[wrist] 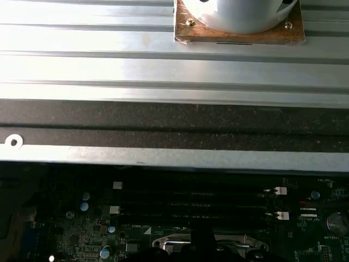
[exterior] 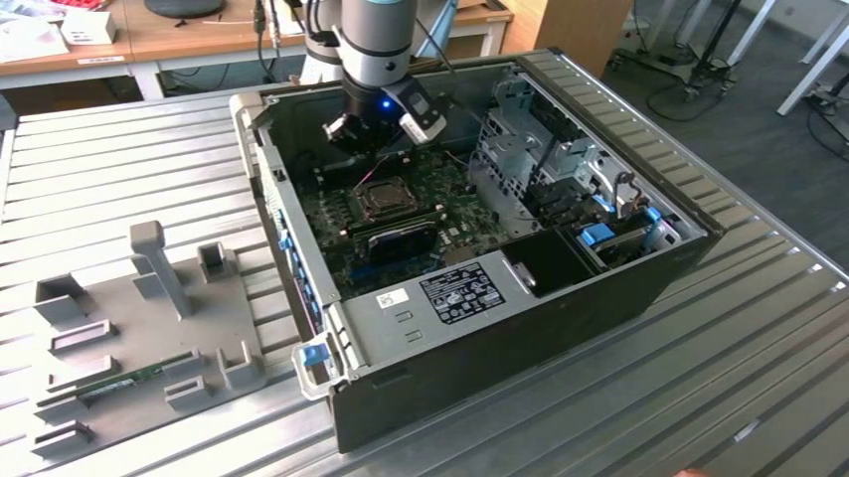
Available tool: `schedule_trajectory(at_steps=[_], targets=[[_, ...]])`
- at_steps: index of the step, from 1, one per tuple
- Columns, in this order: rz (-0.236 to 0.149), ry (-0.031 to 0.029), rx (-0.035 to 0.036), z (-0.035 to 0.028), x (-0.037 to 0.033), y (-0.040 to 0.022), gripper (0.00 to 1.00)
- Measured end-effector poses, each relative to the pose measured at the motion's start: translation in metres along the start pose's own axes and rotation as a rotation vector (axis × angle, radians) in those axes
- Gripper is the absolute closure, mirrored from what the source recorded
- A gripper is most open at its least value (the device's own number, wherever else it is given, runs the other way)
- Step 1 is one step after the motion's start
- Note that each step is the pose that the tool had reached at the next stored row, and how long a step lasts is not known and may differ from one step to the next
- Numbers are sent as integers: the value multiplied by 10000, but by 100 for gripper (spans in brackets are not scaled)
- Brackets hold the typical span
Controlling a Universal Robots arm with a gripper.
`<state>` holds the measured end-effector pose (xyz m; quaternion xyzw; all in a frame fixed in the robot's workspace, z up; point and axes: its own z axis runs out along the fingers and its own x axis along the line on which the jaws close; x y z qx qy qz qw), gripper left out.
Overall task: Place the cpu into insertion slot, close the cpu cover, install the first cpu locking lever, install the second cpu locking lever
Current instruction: 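Install the first cpu locking lever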
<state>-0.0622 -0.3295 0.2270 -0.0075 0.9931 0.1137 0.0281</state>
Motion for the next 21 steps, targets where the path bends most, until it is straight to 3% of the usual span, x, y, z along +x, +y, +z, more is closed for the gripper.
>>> schedule_trajectory(at_steps=[15, 21], targets=[[1, 1, -2, 13, -18, -2, 89], [6, -1, -86, 22, -18, -1, 89]])
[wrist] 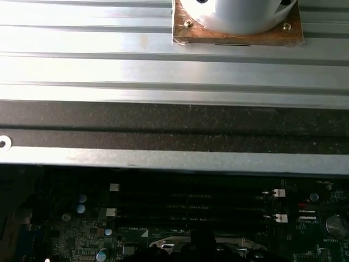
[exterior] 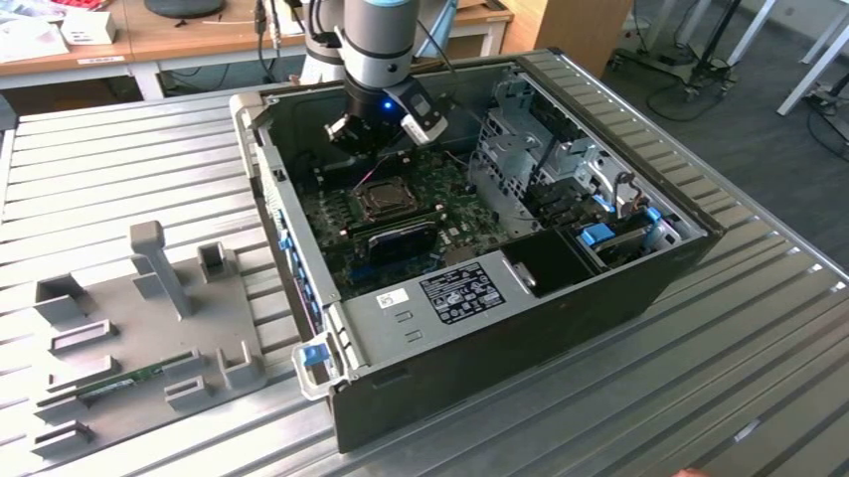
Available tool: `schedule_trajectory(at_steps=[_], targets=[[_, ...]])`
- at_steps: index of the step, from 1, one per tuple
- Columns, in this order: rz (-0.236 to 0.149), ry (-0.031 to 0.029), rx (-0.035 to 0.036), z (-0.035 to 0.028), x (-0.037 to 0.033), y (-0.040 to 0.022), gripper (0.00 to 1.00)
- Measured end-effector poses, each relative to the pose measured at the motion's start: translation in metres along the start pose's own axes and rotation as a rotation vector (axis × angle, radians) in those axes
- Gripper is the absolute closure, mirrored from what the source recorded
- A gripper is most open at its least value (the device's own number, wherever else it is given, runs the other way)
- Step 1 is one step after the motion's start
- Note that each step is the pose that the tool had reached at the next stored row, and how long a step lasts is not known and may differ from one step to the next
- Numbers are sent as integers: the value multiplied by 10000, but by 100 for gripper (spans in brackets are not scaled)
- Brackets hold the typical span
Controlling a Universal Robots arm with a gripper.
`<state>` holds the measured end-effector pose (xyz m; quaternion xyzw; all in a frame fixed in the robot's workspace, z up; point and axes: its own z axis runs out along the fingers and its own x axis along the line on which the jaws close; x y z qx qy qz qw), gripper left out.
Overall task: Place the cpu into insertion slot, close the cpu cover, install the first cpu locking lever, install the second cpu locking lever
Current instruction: 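Install the first cpu locking lever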
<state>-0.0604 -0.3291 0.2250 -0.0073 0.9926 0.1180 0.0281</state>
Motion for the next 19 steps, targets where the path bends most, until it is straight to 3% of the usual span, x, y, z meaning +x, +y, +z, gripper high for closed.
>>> schedule_trajectory(at_steps=[6, 19], targets=[[3, -3, -59, 6, 1, -1, 89], [4, -2, -61, 34, -2, -8, 89]])
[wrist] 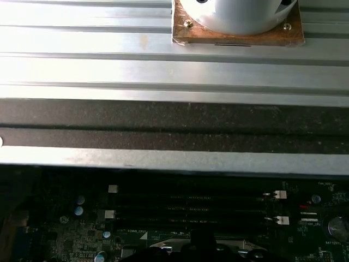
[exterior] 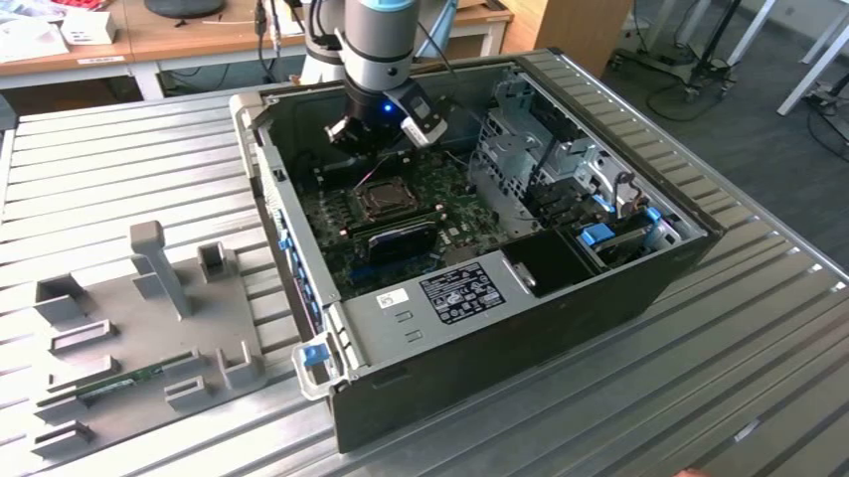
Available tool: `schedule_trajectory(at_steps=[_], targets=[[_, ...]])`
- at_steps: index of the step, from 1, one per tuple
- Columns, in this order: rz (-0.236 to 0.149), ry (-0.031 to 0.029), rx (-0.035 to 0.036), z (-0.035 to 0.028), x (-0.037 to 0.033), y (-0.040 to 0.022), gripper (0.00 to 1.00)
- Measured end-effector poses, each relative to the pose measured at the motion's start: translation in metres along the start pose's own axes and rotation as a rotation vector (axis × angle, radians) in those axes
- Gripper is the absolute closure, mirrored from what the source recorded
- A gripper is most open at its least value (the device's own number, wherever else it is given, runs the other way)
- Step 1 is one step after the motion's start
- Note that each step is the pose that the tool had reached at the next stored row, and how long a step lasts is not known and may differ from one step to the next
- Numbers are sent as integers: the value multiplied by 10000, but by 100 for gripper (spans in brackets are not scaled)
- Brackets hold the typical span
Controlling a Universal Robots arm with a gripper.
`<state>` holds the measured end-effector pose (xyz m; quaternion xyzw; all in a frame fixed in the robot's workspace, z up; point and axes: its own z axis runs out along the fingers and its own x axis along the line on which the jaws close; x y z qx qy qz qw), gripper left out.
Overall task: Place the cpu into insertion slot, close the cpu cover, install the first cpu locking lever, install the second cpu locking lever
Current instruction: 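Install the first cpu locking lever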
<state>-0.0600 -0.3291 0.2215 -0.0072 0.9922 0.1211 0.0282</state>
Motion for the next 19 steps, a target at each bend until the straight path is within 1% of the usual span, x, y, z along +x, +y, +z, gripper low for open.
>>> schedule_trajectory(at_steps=[3, 8, 11, 19], targets=[[-1, 2, 2, 7, -2, -2, 89], [0, 1, 1, 12, -30, -4, 89], [1, 0, 1, 16, -31, -4, 89], [-1, 1, 0, 61, -32, -16, 89]])
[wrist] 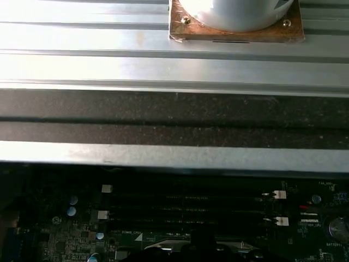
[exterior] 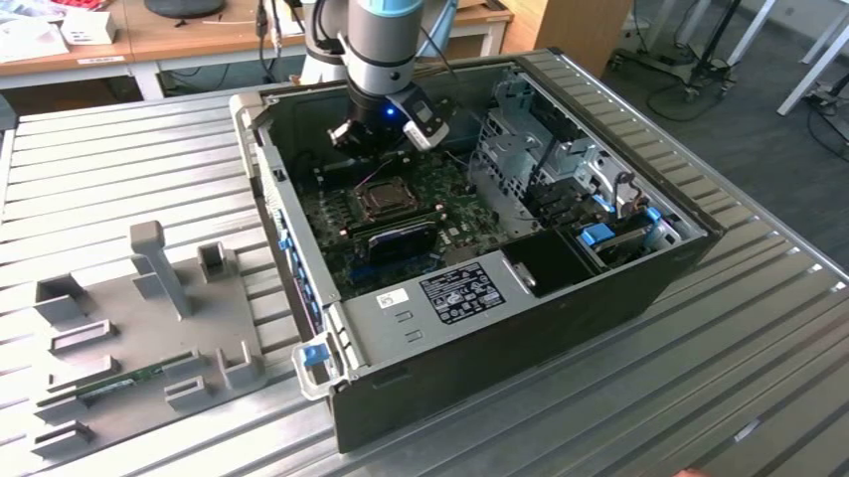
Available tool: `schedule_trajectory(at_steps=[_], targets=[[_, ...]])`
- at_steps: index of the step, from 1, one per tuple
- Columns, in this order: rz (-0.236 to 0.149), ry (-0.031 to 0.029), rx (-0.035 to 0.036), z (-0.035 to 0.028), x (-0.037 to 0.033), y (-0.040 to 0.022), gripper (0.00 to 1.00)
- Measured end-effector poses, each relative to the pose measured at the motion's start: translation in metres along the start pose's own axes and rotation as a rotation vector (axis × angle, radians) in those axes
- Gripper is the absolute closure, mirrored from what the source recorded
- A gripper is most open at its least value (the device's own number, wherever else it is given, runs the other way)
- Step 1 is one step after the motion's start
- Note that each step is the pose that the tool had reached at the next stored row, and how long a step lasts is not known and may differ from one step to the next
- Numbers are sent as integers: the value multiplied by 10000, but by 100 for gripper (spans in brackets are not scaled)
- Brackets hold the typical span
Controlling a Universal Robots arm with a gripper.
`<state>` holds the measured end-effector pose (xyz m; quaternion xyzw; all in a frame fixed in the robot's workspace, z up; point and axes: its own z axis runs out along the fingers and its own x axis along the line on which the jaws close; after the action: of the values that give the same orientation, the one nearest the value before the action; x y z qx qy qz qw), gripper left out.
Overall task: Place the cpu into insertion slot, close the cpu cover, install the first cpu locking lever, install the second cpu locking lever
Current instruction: 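Install the first cpu locking lever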
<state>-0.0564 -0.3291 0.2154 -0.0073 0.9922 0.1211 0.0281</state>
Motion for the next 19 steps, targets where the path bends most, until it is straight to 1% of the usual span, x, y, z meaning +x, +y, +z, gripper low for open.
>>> schedule_trajectory(at_steps=[4, 10, 19], targets=[[1, 1, 2, 13, -4, -3, 89], [0, 0, 1, 15, -5, -4, 89], [0, 1, 1, 29, -27, -7, 89]])
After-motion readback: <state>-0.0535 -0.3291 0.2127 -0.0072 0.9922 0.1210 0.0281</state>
